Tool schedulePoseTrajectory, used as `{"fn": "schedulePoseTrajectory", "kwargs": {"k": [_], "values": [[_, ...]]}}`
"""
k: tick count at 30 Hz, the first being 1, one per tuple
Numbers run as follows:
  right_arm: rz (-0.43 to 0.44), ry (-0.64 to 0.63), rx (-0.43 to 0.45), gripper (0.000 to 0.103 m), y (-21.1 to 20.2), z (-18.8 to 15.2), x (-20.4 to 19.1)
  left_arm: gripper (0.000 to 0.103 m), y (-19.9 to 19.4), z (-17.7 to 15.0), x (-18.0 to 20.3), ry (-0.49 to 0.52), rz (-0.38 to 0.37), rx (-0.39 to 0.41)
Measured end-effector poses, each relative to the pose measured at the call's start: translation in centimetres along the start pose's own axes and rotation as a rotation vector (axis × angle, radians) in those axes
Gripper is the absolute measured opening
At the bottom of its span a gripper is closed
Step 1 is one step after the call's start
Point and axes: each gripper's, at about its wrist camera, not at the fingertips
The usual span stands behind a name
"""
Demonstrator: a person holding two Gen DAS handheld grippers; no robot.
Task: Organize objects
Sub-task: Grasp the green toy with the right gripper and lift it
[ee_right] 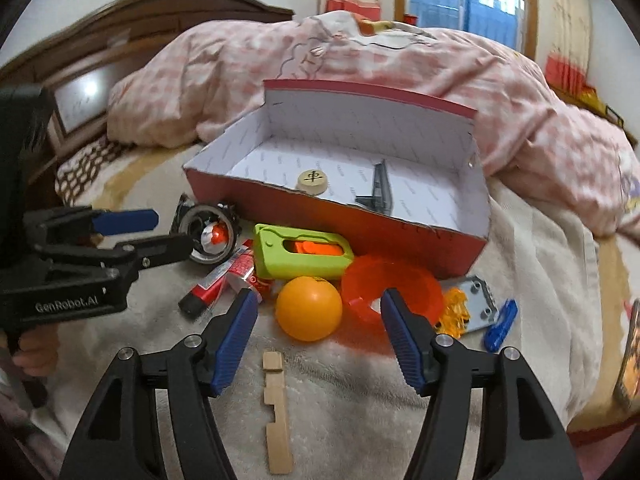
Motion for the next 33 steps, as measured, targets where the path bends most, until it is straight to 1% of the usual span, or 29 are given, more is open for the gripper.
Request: {"fn": "schedulePoseTrajectory", "kwargs": {"k": [3, 5, 11, 19, 22, 24, 29, 31, 33], "values": [[-0.059, -0.057, -0.021, 0.065, 0.8, 0.5, -0.5, 0.059, 0.0, -0.1, -0.4, -0.014, -0.003, 0.003], [-0.08, -0.085, -0.03, 0.065, 1.3, 0.8, -0.9, 0.059, 0.1, 0.0, -0.5, -0.017, -0.008, 0.002], [-0.104, -0.14, -0.03, 0.065, 2.4, 1.4, -1.8, 0.059, 0.2, 0.0, -0.6, -0.02, -0.014, 0.003], [-0.14, -0.143, -0.015, 0.063, 2.9, 2.1, -1.9, 0.059, 0.7, 0.0, -1.1, -0.034, -0.019, -0.005], [-0.121, -0.139, -0.028, 0.054, 3.4, 2.4, -1.8, 0.059, 0.8, 0.1, -1.1, -0.035, -0.022, -0.006], [-0.106, -0.141, -0.034, 0.046, 3.8, 2.5, -1.7, 0.059, 0.8, 0.1, -1.0, -0.035, -0.023, -0.006], [-0.099, -0.149, -0.066, 0.035, 5.0, 2.7, -1.9, 0.059, 0.9, 0.1, -1.0, -0.035, -0.022, -0.006], [-0.117, -0.141, -0.063, 0.031, 5.1, 2.8, -1.8, 0.059, 0.9, 0.1, -1.0, -0.034, -0.021, -0.006], [-0.113, -0.125, -0.055, 0.028, 4.9, 2.8, -1.5, 0.059, 1.0, 0.1, -0.9, -0.033, -0.021, -0.006]]}}
Point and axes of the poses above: each gripper's, at about its wrist camera, not at the fingertips, and y roughly the way its jaws point, x to its right, z to its top, and after that the axes turned 1 degree about x, right-handed
